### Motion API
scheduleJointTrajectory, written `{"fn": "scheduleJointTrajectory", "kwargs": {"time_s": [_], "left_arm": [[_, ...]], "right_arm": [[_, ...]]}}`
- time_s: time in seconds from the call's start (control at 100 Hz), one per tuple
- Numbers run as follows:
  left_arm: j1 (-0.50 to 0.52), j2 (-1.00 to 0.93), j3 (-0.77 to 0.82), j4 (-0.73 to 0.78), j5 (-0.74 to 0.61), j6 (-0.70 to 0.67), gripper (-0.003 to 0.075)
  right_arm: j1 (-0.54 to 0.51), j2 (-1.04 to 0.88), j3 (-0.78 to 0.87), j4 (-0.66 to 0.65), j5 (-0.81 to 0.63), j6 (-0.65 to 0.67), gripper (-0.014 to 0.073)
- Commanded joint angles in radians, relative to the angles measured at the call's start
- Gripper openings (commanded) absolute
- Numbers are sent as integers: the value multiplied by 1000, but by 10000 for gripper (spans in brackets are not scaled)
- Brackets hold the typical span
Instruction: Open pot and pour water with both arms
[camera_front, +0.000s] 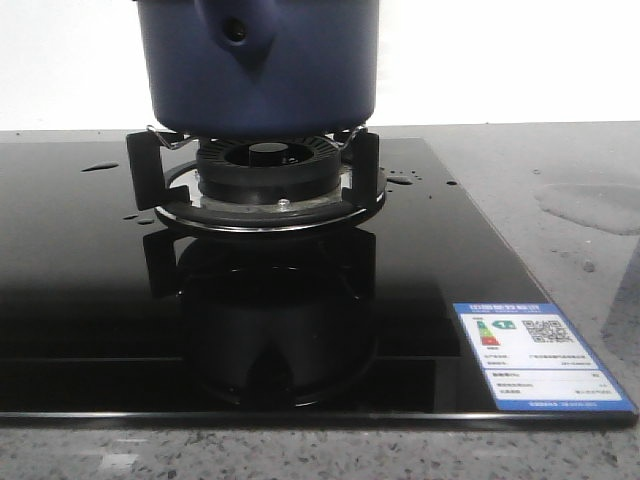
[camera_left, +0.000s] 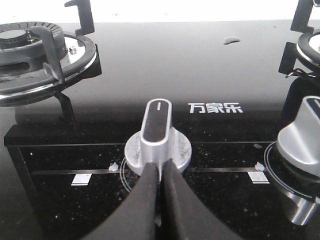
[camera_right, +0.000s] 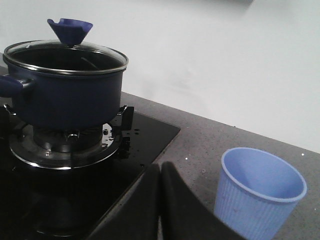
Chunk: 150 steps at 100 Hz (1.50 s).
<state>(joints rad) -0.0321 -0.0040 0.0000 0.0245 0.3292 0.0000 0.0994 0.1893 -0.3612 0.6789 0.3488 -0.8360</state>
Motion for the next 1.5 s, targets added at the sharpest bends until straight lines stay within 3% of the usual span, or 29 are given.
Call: {"fn": "scheduleJointTrajectory", "kwargs": {"time_s": [0.0,0.36,0.47,0.54,0.65,0.69,0.73,0.93,1.21,1.49], "left_arm": [[0,-27,34,-5,-41,-11,-19],[0,-27,34,-5,-41,-11,-19],[0,-27,34,-5,-41,-11,-19],[0,-27,34,-5,-41,-11,-19],[0,-27,34,-5,-41,-11,-19],[0,-27,34,-5,-41,-11,-19],[0,-27,34,-5,-41,-11,-19],[0,-27,34,-5,-41,-11,-19],[0,-27,34,-5,-41,-11,-19],[0,-27,34,-5,-41,-11,-19]], "right_arm": [[-7,8,-27,16,-62,-12,-70],[-7,8,-26,16,-62,-12,-70],[-9,8,15,-71,-186,67,-70],[-9,8,64,-288,-258,275,-70],[-20,8,164,-768,-338,813,-70],[-29,8,206,-861,-349,962,-70],[-36,5,249,-906,-368,1024,-70],[-48,-60,397,-880,-417,1029,-70],[-48,-218,397,-874,-66,1029,-70],[-48,-215,397,-871,-36,1029,-70]]}}
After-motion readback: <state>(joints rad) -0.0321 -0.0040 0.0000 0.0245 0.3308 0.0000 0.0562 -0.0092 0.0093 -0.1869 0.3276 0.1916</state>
